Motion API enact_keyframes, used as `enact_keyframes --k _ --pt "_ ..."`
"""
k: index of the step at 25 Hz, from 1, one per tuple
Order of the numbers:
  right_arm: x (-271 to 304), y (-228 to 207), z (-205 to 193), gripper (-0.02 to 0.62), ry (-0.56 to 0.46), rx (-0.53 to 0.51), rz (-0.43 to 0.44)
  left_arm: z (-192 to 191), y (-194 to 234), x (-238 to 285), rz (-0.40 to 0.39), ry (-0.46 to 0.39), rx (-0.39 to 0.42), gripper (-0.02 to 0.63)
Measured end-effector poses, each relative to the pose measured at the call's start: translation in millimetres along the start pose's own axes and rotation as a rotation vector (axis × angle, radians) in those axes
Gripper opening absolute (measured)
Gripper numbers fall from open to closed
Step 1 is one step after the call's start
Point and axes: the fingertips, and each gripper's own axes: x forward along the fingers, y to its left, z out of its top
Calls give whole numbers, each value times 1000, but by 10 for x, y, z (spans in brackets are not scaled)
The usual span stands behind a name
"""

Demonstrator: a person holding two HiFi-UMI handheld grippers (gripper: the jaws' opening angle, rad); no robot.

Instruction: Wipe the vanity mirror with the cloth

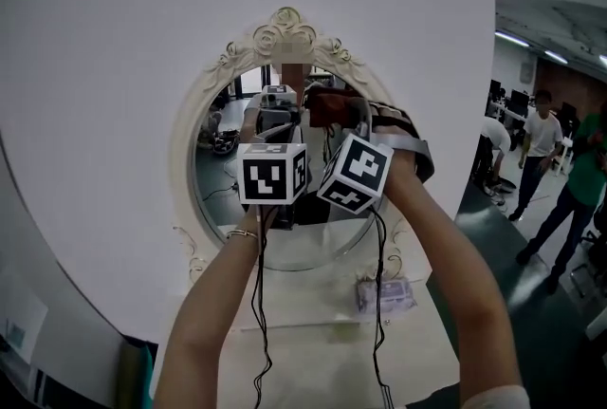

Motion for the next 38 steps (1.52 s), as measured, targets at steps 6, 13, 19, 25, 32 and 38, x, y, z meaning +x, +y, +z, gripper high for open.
enact_keyframes --k 6,13,19,25,32,38 --pt "119 107 -95 58 15 -17 17 -35 -15 20 -1 -1 11 6" --pt "105 352 -194 58 29 -16 65 -308 -77 -14 3 58 17 6" --pt "53 666 -347 58 48 -12 121 -707 -130 -69 -2 125 -4 5" --pt "-74 1319 -529 60 63 4 224 -1360 -250 -190 -11 224 -42 5" --pt "-211 2216 -739 60 80 19 330 -2279 -373 -341 -17 353 -94 6" --pt "-345 3221 -810 60 95 47 478 -3181 -379 -531 -12 470 -155 6"
